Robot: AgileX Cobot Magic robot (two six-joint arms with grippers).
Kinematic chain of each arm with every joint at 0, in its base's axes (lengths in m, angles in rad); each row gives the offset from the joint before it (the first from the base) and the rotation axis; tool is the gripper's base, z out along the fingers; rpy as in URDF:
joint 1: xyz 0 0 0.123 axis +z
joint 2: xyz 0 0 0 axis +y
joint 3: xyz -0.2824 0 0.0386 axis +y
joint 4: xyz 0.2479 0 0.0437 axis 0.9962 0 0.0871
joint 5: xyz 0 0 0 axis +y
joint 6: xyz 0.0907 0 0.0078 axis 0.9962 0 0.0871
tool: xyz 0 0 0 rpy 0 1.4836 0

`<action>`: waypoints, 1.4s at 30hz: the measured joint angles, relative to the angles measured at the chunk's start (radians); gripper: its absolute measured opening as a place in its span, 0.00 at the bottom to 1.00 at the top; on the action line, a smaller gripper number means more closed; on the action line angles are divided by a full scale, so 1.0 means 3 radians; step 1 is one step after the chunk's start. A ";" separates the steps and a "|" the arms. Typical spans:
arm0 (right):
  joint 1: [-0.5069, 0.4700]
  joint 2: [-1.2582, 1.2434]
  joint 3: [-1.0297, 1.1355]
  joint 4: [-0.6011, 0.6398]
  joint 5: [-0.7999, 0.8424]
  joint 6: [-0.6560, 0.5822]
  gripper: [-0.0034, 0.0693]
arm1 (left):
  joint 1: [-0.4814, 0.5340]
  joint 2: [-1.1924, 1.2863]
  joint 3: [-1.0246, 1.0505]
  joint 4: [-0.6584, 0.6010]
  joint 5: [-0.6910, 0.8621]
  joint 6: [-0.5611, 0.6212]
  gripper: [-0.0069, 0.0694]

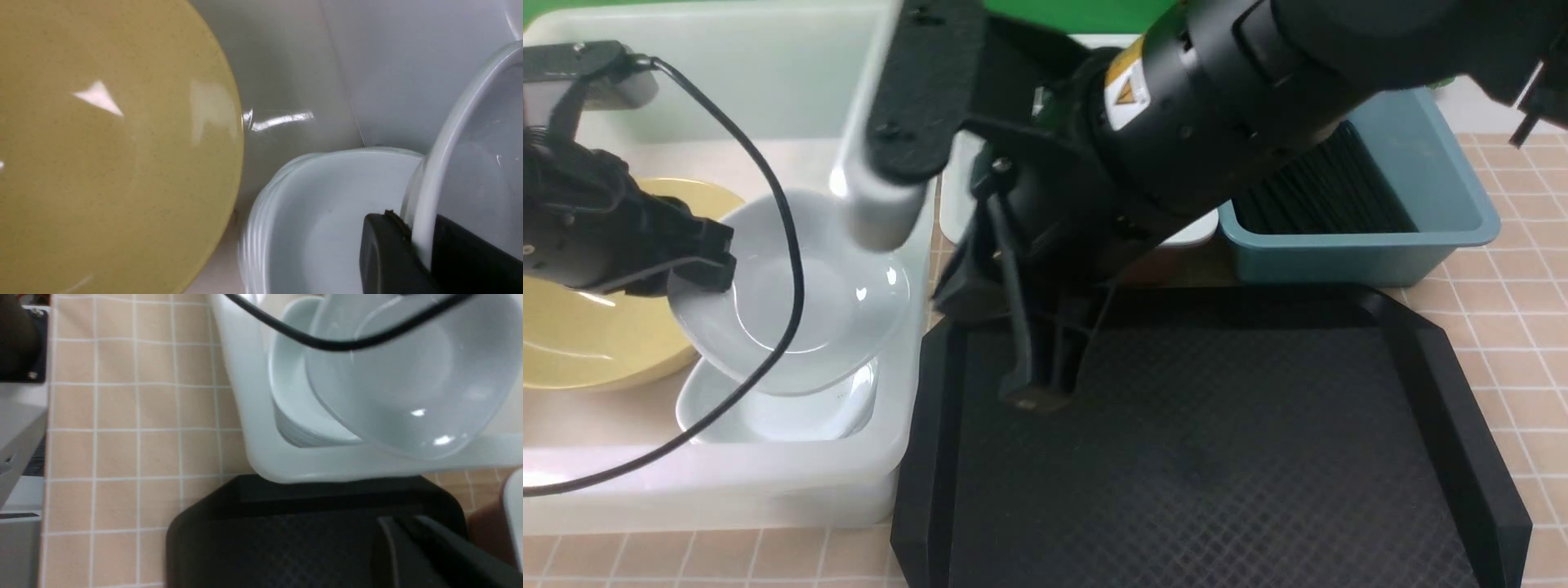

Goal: On brown table put chopsticks spoon bowls plates into blue grey white boxes.
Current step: 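Place the white bowl into the white bin with the other dishes with the left gripper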

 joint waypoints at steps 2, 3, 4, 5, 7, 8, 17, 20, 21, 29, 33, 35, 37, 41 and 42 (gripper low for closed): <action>0.0067 0.0000 -0.0048 0.0008 0.0008 -0.0014 0.15 | 0.0066 -0.0090 0.0020 0.0035 -0.0017 0.0000 0.12; 0.0071 0.0000 -0.0051 0.0008 0.0008 -0.0023 0.15 | 0.0082 -0.0098 0.0020 0.0039 -0.0017 0.0000 0.11; 0.0081 0.0000 -0.0068 0.0010 0.0008 -0.0039 0.15 | 0.0124 -0.0143 0.0030 0.0065 0.0001 0.0000 0.11; 0.0084 0.0000 -0.0077 0.0010 0.0004 -0.0066 0.15 | 0.0189 -0.0181 0.0030 0.0093 0.0007 -0.0006 0.10; 0.0084 0.0000 -0.0080 0.0010 0.0001 -0.0076 0.15 | 0.0235 -0.0211 0.0030 0.0092 0.0014 -0.0009 0.10; 0.0084 0.0000 -0.0080 0.0007 0.0001 -0.0083 0.15 | 0.0267 -0.0239 0.0037 0.0092 0.0022 -0.0026 0.10; 0.0084 0.0007 -0.0080 0.0007 -0.0007 -0.0085 0.16 | 0.0140 -0.0188 0.0431 -0.0130 -0.0076 0.0127 0.10; 0.0084 0.0007 -0.0080 0.0007 -0.0007 -0.0085 0.16 | 0.0138 -0.0165 0.0493 -0.0134 -0.0202 0.0284 0.14; 0.0084 0.0007 -0.0080 0.0007 -0.0007 -0.0085 0.17 | 0.0134 -0.0165 0.0498 -0.0134 -0.0245 0.0338 0.17; 0.0084 0.0007 -0.0080 0.0003 -0.0007 -0.0085 0.17 | 0.0122 -0.0164 0.0498 -0.0078 -0.0364 0.0398 0.52; 0.0084 0.0007 -0.0093 -0.0117 0.0040 -0.0060 0.17 | 0.0122 -0.0164 0.0400 -0.0043 -0.0264 0.0394 0.71; 0.0084 -0.0011 -0.0134 -0.0274 0.0098 0.0093 0.17 | 0.0122 -0.0188 0.0221 -0.0015 -0.0063 0.0334 0.76; 0.0084 -0.0056 -0.0161 -0.0439 0.0137 0.0267 0.17 | 0.0122 -0.0227 0.0029 0.0025 0.0146 0.0242 0.76; 0.0084 -0.0285 -0.0190 -0.0813 0.0209 0.0759 0.18 | 0.0122 -0.0408 -0.0394 0.0198 0.0559 -0.0196 0.65; 0.0081 -0.0349 -0.0195 -0.0870 0.0234 0.0834 0.18 | 0.0122 -0.0481 -0.0427 0.0235 0.0606 -0.0264 0.61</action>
